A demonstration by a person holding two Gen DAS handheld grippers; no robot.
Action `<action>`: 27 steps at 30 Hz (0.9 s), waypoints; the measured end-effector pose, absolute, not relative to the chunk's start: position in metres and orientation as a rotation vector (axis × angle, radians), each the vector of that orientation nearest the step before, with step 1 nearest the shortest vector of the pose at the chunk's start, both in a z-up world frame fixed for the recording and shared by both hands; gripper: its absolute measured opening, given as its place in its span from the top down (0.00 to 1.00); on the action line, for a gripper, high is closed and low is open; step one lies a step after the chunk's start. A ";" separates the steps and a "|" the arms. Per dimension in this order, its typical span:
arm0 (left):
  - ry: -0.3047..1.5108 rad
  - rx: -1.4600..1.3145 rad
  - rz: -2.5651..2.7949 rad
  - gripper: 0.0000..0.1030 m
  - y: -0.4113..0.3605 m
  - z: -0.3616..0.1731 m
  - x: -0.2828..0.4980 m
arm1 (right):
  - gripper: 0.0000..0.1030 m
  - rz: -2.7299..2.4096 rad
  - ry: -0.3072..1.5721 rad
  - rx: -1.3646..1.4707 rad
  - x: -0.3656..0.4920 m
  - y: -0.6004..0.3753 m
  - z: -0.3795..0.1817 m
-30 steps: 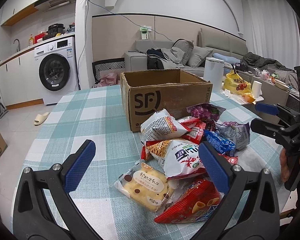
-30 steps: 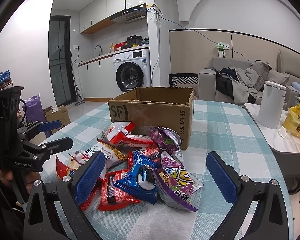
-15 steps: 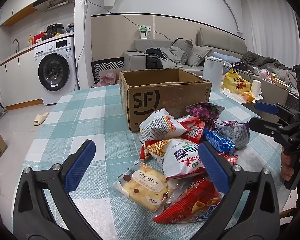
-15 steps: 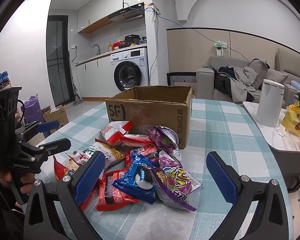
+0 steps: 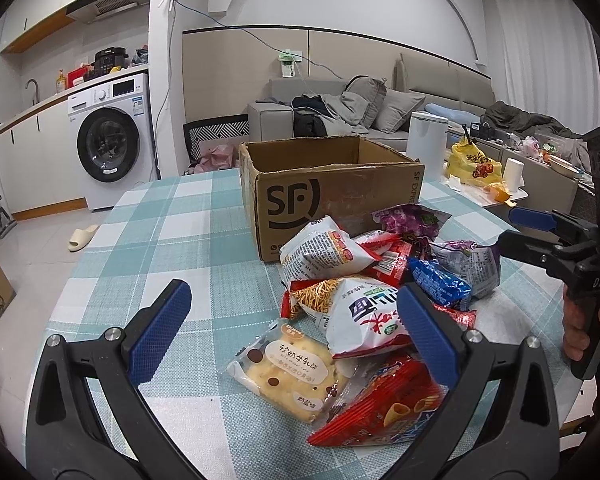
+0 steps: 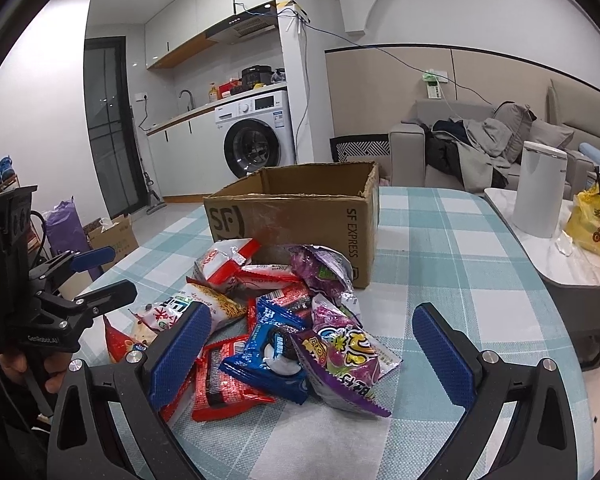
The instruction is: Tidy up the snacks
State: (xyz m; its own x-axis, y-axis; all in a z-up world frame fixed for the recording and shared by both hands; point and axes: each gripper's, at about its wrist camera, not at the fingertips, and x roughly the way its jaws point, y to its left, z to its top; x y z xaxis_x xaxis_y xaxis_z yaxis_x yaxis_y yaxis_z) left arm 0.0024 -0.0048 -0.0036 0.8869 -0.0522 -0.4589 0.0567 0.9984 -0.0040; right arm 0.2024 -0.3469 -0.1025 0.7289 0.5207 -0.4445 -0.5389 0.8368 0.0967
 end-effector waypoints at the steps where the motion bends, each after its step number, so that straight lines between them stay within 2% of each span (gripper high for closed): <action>1: 0.478 0.011 -0.061 0.00 -0.005 -0.003 0.003 | 0.00 0.575 0.482 -0.035 0.204 -0.348 -0.102; 15: 0.628 -0.023 -0.179 0.00 -0.016 -0.018 0.001 | 0.01 0.514 0.673 0.053 0.232 -0.354 -0.121; 22: 0.671 -0.024 -0.233 0.01 -0.021 -0.023 0.001 | 0.06 0.488 0.727 0.086 0.242 -0.356 -0.128; 27: 0.731 -0.006 -0.266 0.05 -0.029 -0.030 0.004 | 0.06 0.499 0.756 0.114 0.245 -0.359 -0.131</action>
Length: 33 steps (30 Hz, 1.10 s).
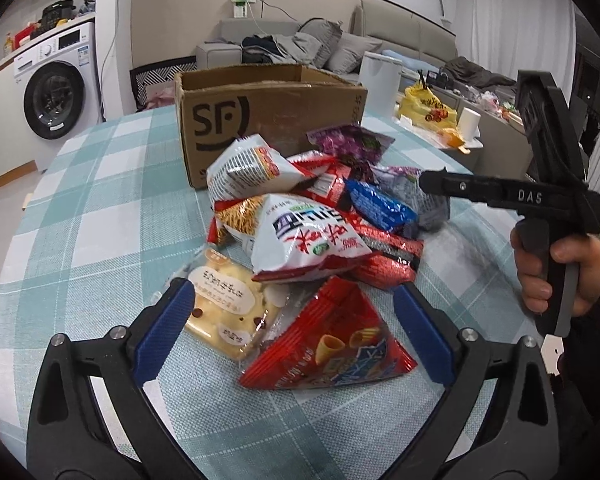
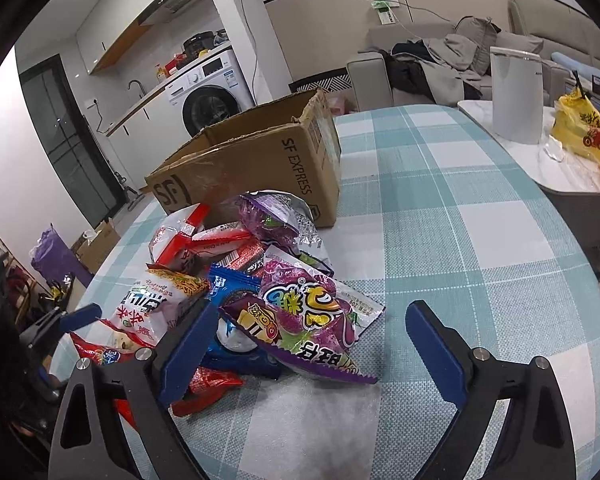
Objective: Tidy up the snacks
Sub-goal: 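Grasp the red wafer bag with the left tool while the right tool grasps the purple candy bag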
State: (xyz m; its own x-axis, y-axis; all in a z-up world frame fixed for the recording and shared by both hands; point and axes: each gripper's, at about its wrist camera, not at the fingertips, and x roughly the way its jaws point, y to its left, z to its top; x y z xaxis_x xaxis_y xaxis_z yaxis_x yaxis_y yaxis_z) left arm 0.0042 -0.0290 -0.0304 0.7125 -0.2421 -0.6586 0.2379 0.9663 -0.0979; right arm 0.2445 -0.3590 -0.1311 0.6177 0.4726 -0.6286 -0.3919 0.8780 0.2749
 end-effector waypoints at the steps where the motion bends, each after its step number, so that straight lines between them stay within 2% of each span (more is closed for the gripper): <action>1: 0.739 -0.005 -0.278 0.07 -0.030 -0.032 0.005 | 0.07 0.498 0.762 0.121 0.246 -0.360 -0.132; 5: 0.778 0.018 -0.312 0.21 -0.036 -0.039 0.007 | 0.12 0.491 0.791 0.145 0.250 -0.362 -0.136; 9: 0.789 0.046 -0.336 0.29 -0.045 -0.042 0.007 | 0.15 0.498 0.815 0.173 0.256 -0.362 -0.141; 14: 0.800 0.059 -0.372 0.46 -0.052 -0.044 0.006 | 0.21 0.512 0.842 0.192 0.263 -0.356 -0.147; 17: 0.795 0.075 -0.373 0.52 -0.054 -0.044 0.005 | 0.29 0.514 0.856 0.186 0.265 -0.352 -0.150; 19: 0.794 0.080 -0.379 0.55 -0.055 -0.043 0.003 | 0.38 0.519 0.852 0.177 0.264 -0.350 -0.149; 24: 0.781 0.091 -0.384 0.58 -0.056 -0.040 0.001 | 0.47 0.520 0.841 0.155 0.258 -0.348 -0.147; 33: 0.763 0.060 -0.389 0.66 -0.049 -0.032 -0.003 | 0.51 0.534 0.809 0.183 0.247 -0.360 -0.142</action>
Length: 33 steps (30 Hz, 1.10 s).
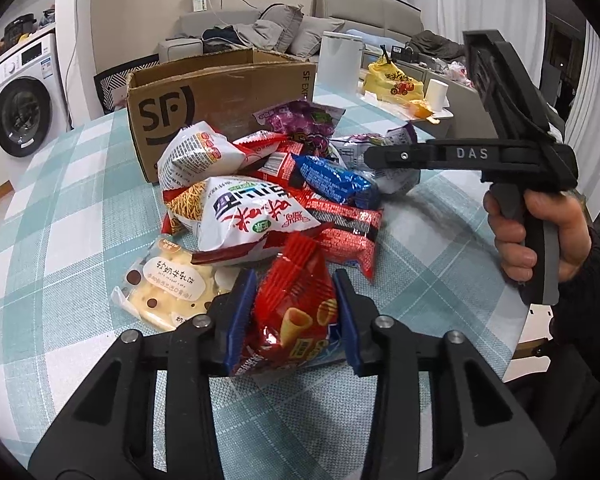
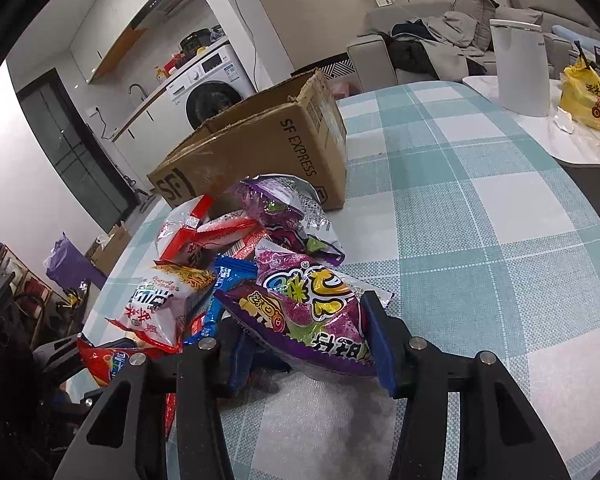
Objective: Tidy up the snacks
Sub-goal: 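Grasp the red wafer bag with the left tool while the right tool grasps the purple candy bag, then carry both bags over the SF box and open both tools to drop them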
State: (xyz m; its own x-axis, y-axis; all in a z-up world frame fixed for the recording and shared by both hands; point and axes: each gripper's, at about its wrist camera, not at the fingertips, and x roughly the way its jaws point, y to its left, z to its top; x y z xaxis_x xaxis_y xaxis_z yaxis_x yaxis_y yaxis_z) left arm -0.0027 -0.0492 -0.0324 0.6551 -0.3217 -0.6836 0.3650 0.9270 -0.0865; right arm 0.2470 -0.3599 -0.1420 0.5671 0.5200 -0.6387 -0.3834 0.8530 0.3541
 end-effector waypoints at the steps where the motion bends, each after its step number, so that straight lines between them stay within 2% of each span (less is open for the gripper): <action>1: 0.760 0.057 -0.388 0.67 -0.048 -0.031 -0.003 | 0.51 0.534 0.805 0.186 0.246 -0.361 -0.141; 14: 0.720 0.026 -0.384 0.75 -0.043 -0.019 -0.006 | 0.51 0.546 0.769 0.224 0.231 -0.379 -0.135; 33: 0.629 -0.017 -0.333 0.80 -0.035 0.004 -0.006 | 0.51 0.577 0.681 0.206 0.218 -0.376 -0.107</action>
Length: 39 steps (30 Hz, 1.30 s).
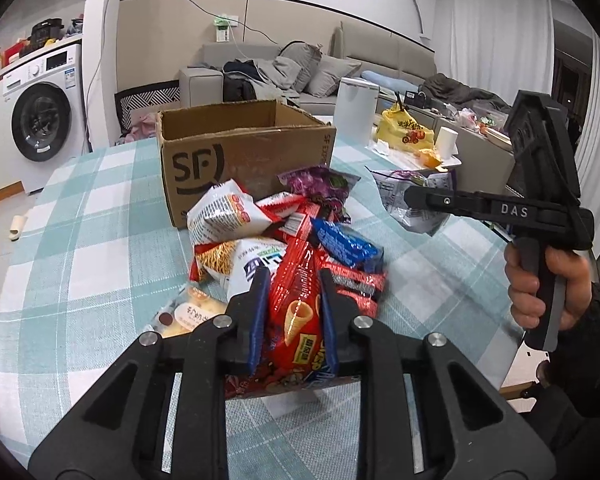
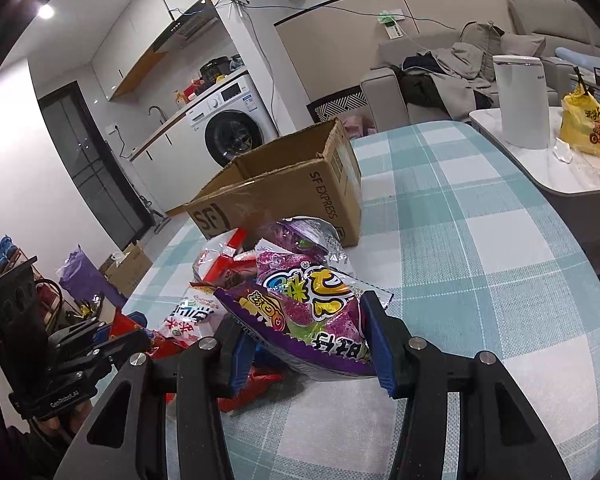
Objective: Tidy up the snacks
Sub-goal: 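Carry both bags over the SF box and open both tools to drop them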
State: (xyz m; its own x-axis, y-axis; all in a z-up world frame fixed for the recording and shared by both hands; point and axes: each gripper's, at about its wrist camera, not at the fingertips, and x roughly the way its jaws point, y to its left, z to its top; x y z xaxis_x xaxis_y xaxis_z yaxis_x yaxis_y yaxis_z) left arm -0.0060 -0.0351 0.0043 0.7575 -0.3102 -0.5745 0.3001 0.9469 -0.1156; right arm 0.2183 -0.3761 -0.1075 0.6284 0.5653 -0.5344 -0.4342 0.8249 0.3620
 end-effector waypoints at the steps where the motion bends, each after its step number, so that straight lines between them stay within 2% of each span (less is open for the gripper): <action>1: 0.624 -0.017 -0.332 0.81 -0.035 0.006 -0.006 | 0.51 0.579 0.678 0.205 0.218 -0.375 -0.106; 32: 0.514 -0.036 -0.287 0.90 -0.032 0.044 0.022 | 0.51 0.641 0.603 0.178 0.218 -0.349 -0.061; 39: 0.525 -0.049 -0.284 0.90 -0.027 0.039 0.027 | 0.51 0.649 0.618 0.171 0.219 -0.343 -0.065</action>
State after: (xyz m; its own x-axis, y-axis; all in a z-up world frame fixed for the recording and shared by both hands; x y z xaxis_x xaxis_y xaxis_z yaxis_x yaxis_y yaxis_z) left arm 0.0273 -0.0267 0.0389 0.8274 -0.2795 -0.4872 0.2546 0.9598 -0.1182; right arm 0.2190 -0.3434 -0.0650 0.6256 0.6116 -0.4844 -0.5133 0.7902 0.3348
